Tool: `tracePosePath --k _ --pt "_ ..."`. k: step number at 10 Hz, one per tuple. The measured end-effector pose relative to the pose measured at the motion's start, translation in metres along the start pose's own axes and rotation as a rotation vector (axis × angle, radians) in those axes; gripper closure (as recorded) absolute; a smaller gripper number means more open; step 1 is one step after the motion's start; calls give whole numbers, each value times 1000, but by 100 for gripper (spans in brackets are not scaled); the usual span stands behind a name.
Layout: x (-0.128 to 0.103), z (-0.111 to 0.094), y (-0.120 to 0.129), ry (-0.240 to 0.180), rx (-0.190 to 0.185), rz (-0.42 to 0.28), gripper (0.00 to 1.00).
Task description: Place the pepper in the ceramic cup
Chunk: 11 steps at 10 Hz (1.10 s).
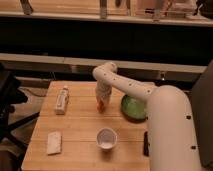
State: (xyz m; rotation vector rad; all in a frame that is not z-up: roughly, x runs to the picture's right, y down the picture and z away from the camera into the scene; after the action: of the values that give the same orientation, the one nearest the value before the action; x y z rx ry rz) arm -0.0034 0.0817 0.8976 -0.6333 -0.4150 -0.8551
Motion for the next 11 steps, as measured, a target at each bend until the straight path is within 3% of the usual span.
tracePosePath --k 3,7,11 --pt "-5 -8 4 9 -2 -11 96" --pt "-13 -38 17 17 -3 -15 96" --pt "-24 -48 26 20 -6 -26 96"
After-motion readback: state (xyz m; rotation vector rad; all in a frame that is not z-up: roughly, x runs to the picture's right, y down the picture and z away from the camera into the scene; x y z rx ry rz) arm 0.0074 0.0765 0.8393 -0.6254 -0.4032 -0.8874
